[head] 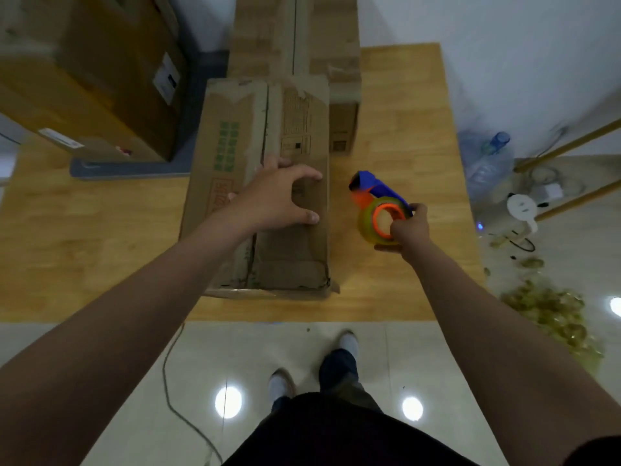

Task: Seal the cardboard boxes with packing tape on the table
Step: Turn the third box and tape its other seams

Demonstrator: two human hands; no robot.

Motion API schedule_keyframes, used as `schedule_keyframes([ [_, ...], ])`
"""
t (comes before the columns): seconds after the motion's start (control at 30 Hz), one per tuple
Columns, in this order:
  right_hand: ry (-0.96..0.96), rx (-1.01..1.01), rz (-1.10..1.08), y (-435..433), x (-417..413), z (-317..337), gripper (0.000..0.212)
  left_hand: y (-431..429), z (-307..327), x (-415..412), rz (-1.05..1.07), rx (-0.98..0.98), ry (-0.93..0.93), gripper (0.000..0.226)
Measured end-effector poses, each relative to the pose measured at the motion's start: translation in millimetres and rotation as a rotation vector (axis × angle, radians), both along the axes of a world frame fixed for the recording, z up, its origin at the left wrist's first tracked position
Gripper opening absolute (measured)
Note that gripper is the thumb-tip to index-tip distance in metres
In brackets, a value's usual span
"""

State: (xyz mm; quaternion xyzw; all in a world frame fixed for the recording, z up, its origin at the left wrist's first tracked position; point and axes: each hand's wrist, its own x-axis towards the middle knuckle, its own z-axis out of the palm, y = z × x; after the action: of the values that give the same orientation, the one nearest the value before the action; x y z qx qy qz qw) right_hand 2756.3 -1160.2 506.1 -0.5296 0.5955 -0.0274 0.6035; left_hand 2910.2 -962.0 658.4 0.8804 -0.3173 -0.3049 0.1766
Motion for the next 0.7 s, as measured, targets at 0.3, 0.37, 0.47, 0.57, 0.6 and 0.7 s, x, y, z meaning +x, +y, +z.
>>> schedule_keyframes([
  [0.3,-0.403,-0.282,0.045,64,24,216,0.053,76,129,10,-0.004,-0.272,0.001,0.02],
  [0.37,-0.481,-0.346,0.105,88,33,271,0.052,102,176,18,0.022,-0.361,-0.079,0.015],
  [0.47,-0.605,-0.443,0.18,121,50,357,0.06,135,253,29,0.092,-0.489,-0.221,0.018],
  [0.57,-0.712,-0.566,0.237,147,59,445,0.07,157,345,34,0.144,-0.575,-0.277,0.021],
  [0.6,-0.741,-0.578,0.252,156,59,476,0.07,163,379,35,0.161,-0.602,-0.278,0.021],
  [0.7,-0.817,-0.627,0.289,185,51,564,0.065,181,477,37,0.221,-0.752,-0.275,0.023],
])
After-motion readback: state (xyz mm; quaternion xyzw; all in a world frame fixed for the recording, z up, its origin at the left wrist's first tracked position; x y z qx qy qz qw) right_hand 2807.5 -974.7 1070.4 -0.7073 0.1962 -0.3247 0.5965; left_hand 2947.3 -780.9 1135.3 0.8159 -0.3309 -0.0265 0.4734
